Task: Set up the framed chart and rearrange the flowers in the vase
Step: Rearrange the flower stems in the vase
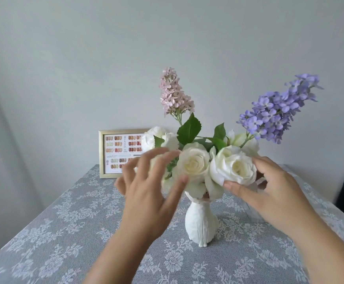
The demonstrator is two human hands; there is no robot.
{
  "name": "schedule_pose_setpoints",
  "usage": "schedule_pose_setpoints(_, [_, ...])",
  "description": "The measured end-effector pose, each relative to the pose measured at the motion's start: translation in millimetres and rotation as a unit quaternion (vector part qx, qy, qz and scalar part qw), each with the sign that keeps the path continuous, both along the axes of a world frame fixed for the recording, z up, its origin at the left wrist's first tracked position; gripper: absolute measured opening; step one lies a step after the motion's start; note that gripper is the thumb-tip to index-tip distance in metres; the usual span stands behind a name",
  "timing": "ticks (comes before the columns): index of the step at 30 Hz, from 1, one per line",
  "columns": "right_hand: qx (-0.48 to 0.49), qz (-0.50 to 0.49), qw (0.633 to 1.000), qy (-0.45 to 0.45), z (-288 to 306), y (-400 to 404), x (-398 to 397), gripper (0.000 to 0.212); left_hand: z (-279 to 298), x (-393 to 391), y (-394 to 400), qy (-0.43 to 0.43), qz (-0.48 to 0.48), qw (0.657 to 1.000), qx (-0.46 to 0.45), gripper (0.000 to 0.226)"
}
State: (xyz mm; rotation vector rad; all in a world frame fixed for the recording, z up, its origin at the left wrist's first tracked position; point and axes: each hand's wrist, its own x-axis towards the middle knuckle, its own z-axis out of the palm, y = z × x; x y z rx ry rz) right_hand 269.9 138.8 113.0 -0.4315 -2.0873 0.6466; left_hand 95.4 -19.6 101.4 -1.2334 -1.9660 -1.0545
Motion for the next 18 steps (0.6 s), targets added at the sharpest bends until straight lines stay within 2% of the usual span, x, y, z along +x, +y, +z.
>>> schedule_pose_setpoints(3, [-0.049, 0.054, 0.997, 0.002, -5.8, 3.3, 6.3, 0.056, -14.8, -14.5, -7.8, -0.128, -0.031, 0.984, 0.121, 0.042])
schedule_pose_setpoints(5, [-0.112, 0.089, 0.988, 0.054, -6.1, 8.2, 9.4, 0.059, -25.1, -21.6, -7.9, -0.213, -0.081, 0.967, 0.116, 0.052])
schedule_pose_setpoints(7, [-0.14, 0.081, 0.98, 0.12, -5.6, 19.5, 9.0, 0.049, -30.0, -24.0, -5.3, -0.287, -0.137, 0.943, 0.101, 0.062])
schedule_pose_setpoints(9, [-0.185, 0.058, 0.964, 0.18, -3.8, 36.6, 4.0, 0.023, -31.7, -25.8, -0.1, -0.335, -0.18, 0.919, 0.108, 0.071])
schedule_pose_setpoints(10, [-0.222, 0.054, 0.954, 0.193, -2.2, 45.6, 0.1, 0.011, -31.3, -26.7, 2.5, -0.351, -0.192, 0.91, 0.112, 0.073])
schedule_pose_setpoints(14, [-0.291, 0.067, 0.943, 0.146, 7.3, 69.9, -17.1, 0.019, -24.8, -31.1, 14.0, -0.372, -0.223, 0.891, 0.135, 0.058])
schedule_pose_setpoints(16, [-0.295, 0.088, 0.943, 0.124, 13.4, 72.6, -24.1, 0.03, -17.3, -34.3, 19.9, -0.365, -0.229, 0.889, 0.154, 0.046])
schedule_pose_setpoints(18, [-0.277, 0.092, 0.949, 0.117, 19.4, 72.3, -30.1, 0.025, -7.1, -38.4, 25.7, -0.366, -0.227, 0.887, 0.167, 0.037])
